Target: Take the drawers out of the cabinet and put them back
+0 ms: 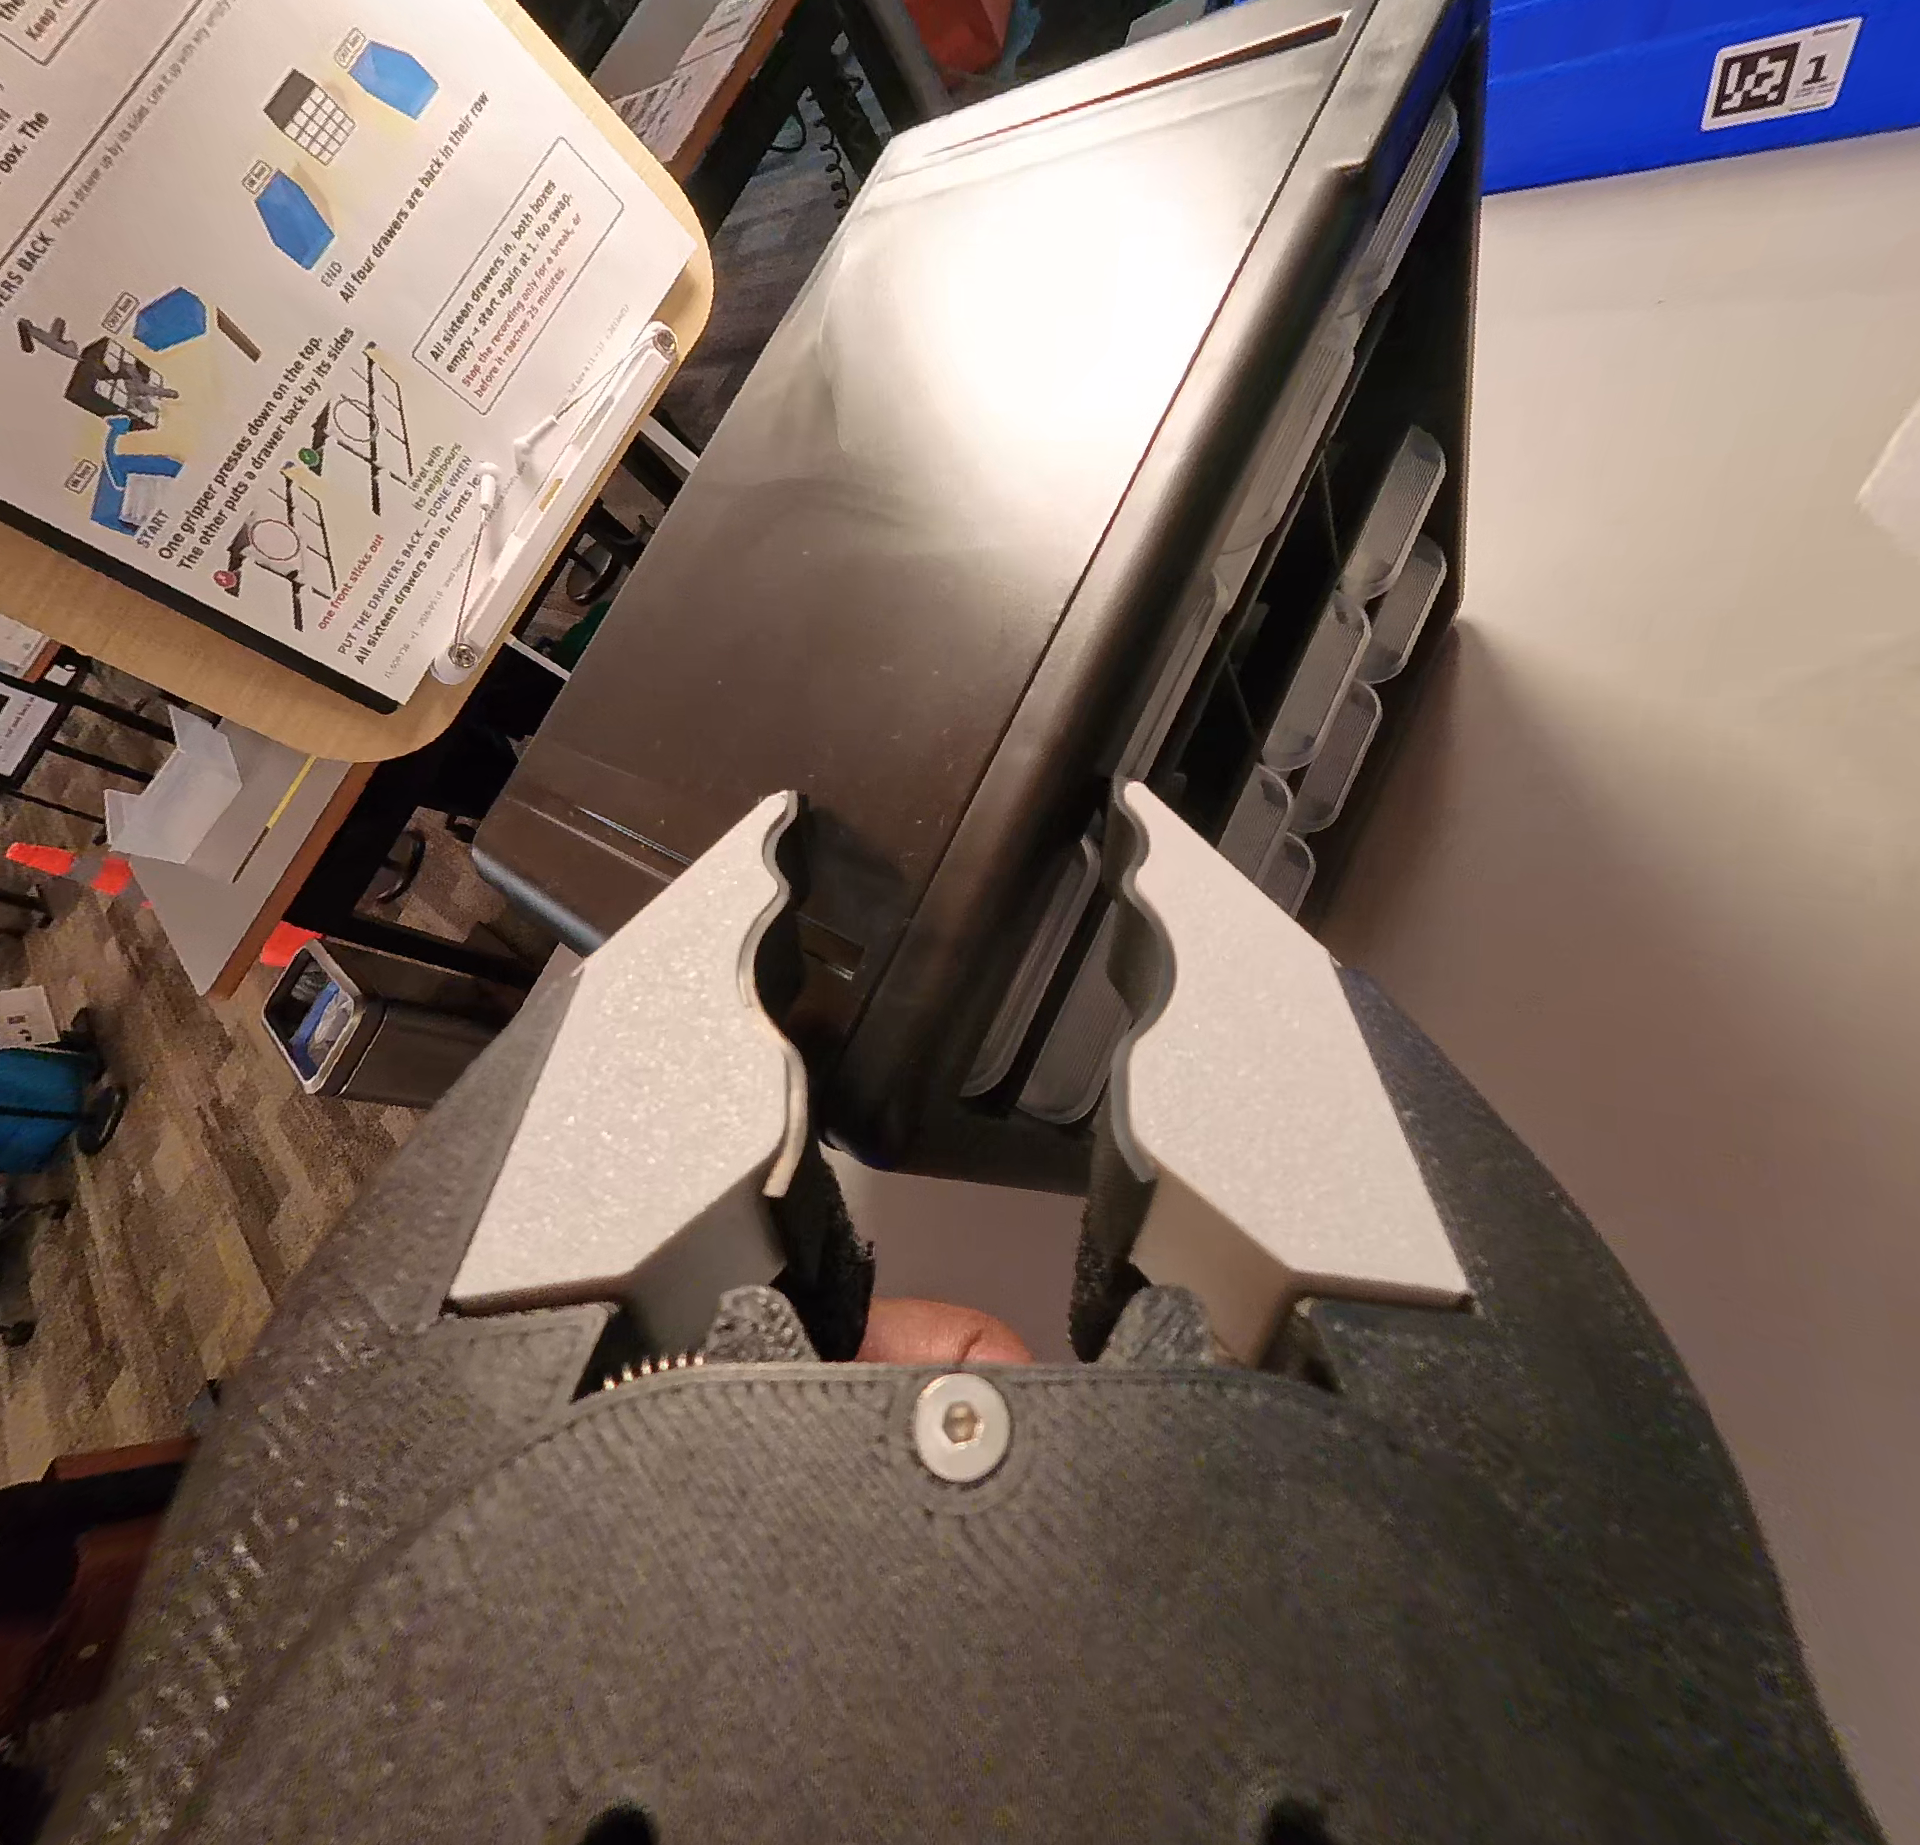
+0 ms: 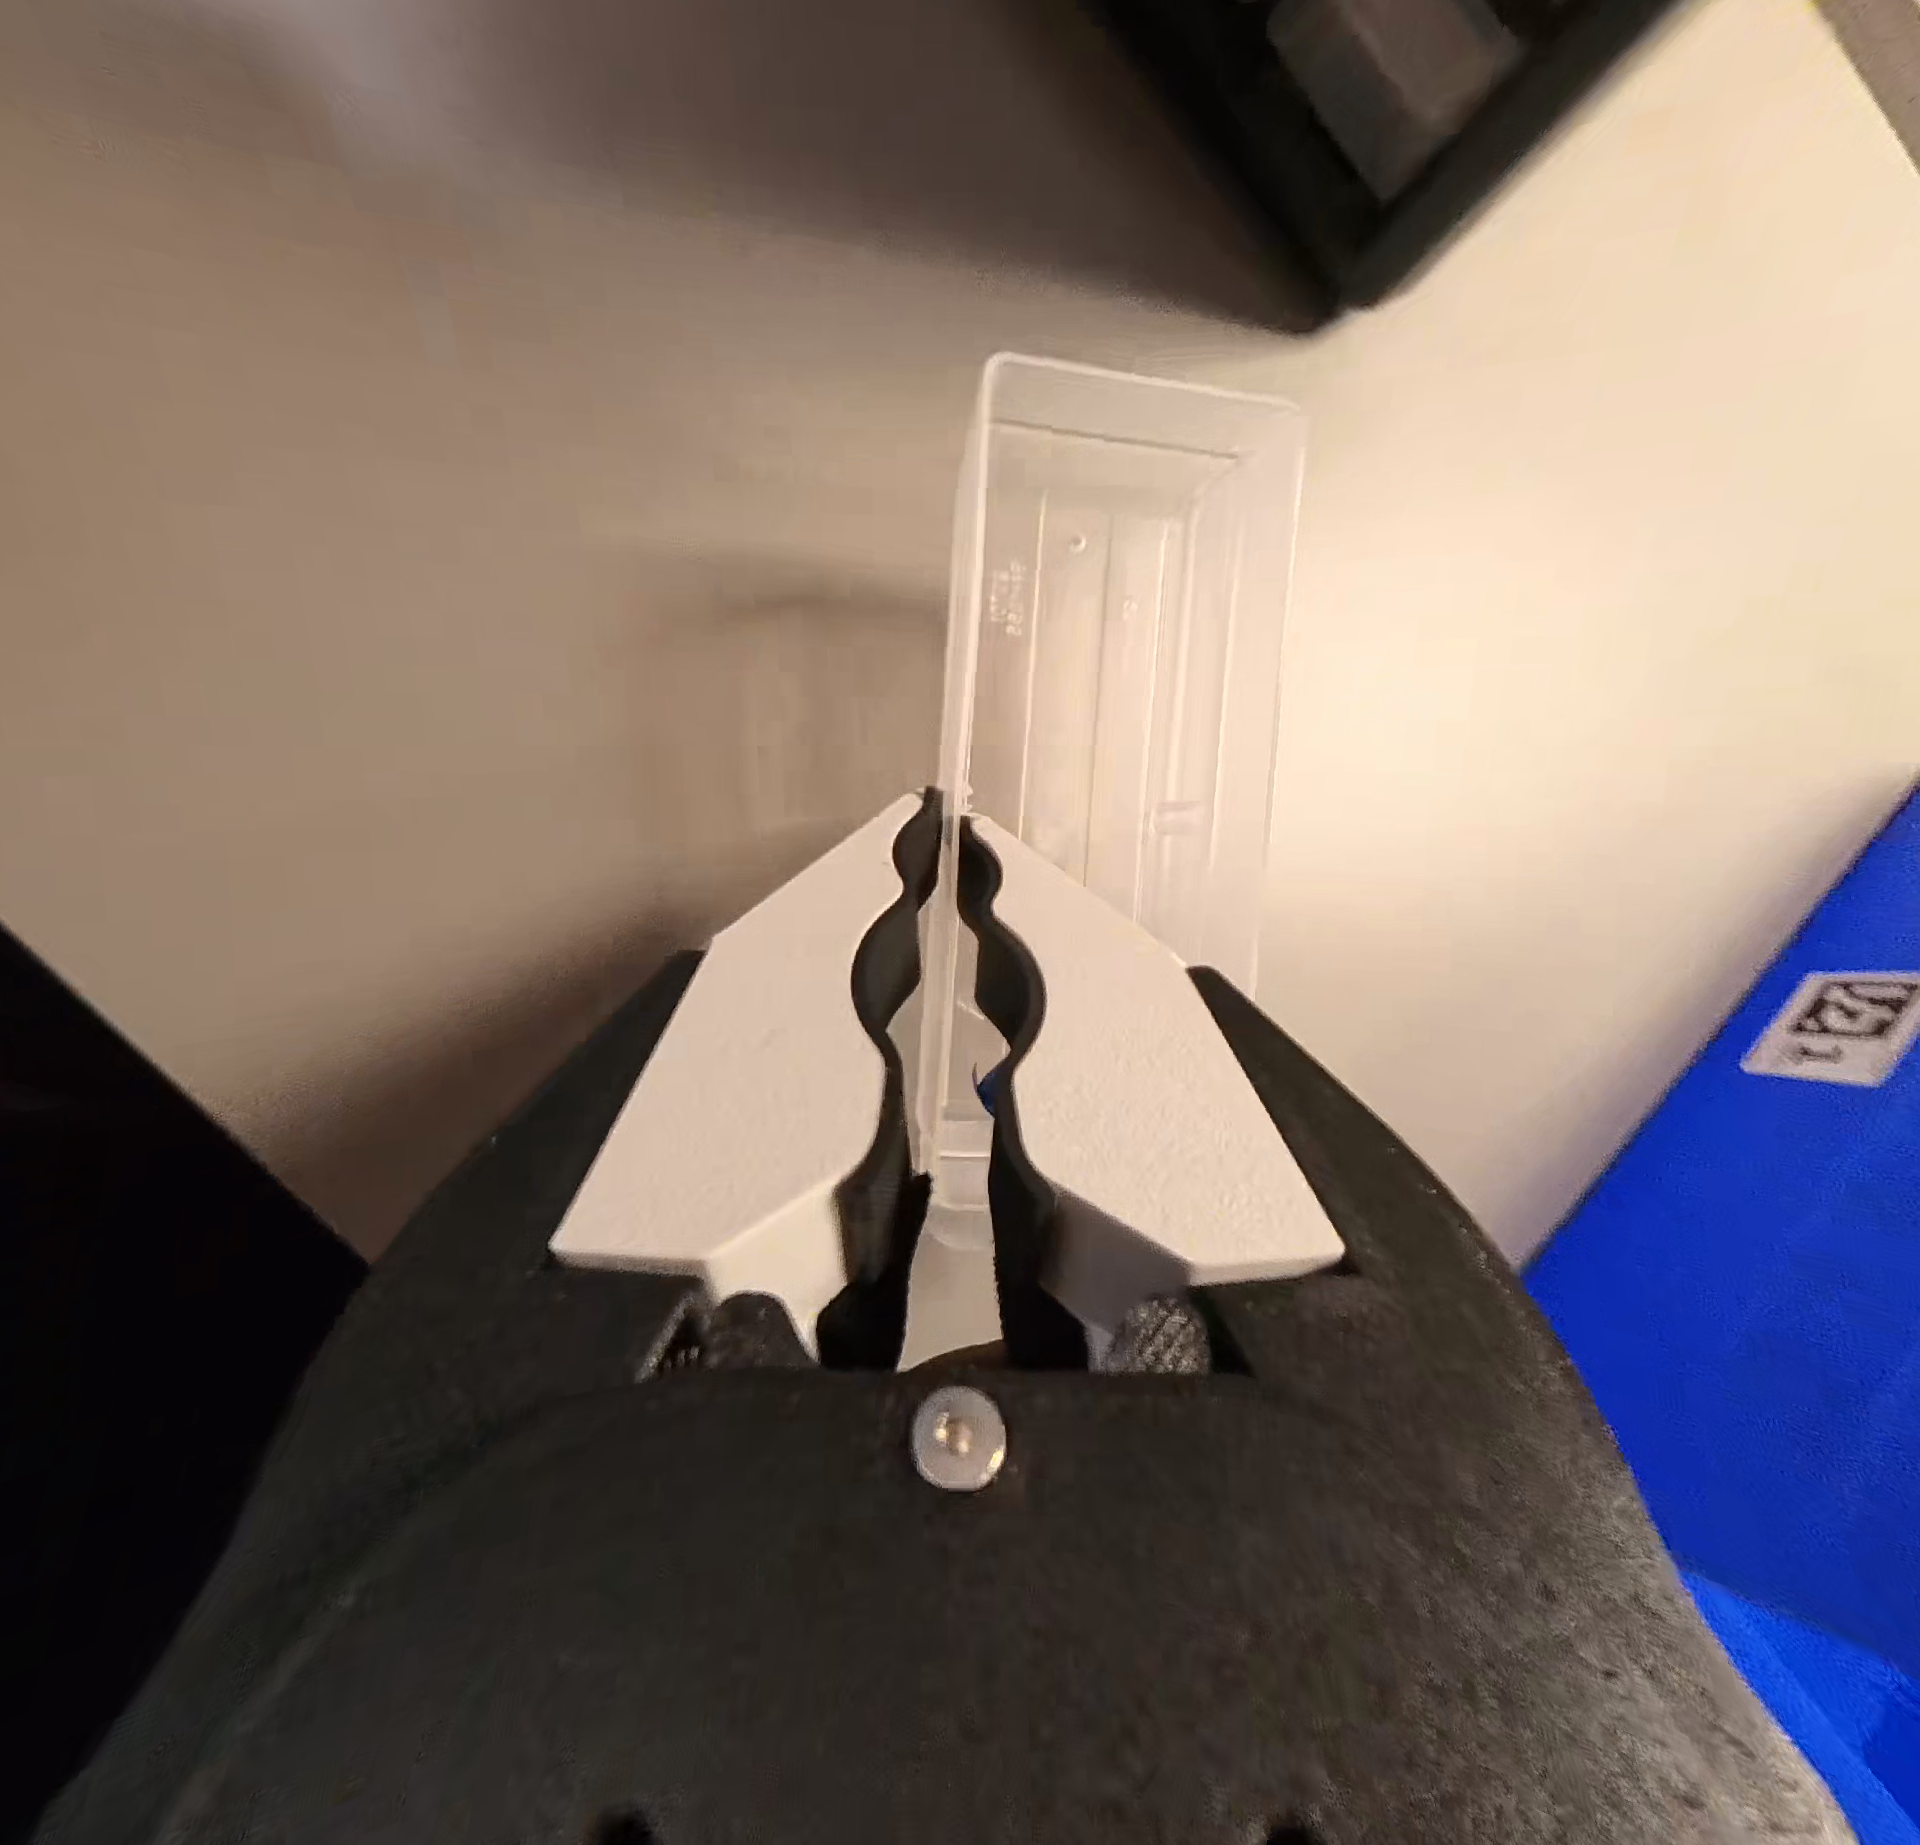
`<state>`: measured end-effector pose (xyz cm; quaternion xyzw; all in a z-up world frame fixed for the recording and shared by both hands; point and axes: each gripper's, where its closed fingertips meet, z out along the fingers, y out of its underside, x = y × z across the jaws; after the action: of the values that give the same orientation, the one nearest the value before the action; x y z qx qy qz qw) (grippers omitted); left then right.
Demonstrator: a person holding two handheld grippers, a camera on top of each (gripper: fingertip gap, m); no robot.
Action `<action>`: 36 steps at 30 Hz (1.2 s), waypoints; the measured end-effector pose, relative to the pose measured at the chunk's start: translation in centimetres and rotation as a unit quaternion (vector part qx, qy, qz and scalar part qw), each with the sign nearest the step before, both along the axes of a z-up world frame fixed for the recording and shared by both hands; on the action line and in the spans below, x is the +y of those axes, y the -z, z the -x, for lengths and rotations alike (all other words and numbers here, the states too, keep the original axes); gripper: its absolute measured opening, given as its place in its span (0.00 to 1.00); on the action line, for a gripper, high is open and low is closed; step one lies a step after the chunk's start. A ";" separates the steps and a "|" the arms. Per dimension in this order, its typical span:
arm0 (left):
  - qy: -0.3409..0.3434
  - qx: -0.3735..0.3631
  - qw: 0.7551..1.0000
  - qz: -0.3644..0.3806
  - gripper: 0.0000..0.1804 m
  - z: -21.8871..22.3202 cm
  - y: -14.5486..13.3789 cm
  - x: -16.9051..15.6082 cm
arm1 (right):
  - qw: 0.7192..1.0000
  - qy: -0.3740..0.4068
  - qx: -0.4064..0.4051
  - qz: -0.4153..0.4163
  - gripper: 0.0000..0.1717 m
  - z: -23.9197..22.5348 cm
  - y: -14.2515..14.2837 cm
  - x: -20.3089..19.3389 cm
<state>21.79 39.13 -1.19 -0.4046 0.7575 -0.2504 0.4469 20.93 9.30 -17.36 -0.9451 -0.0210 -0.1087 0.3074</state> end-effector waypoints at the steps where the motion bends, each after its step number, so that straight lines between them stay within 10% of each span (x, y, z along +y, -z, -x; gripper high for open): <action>1: 0.000 0.000 1.000 0.000 0.31 0.0 0.0 0.0 | 1.000 0.003 0.002 -0.009 0.02 -0.5 -0.9 -0.9; 12: 0.001 -0.001 1.000 0.004 0.31 0.0 0.0 0.0 | 0.990 -0.001 -0.139 0.020 0.02 -11.1 -12.1 -14.5; 19: 0.000 -0.002 1.000 0.005 0.31 0.0 0.0 0.0 | 0.981 -0.061 -0.087 0.165 0.02 -16.2 -7.2 -19.8; 29: 0.000 -0.002 1.000 0.005 0.31 0.0 0.0 0.0 | 0.963 -0.112 -0.028 0.242 0.02 -21.4 -0.4 -17.2; 36: 0.002 -0.002 1.000 0.006 0.32 0.0 0.0 0.0 | 0.946 -0.103 -0.131 0.279 0.11 -27.4 2.4 -16.0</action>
<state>21.82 39.12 -1.23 -0.4052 0.7561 -0.2569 0.4451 48.30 -6.67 -19.77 -0.9631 -0.1882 -0.1893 0.0355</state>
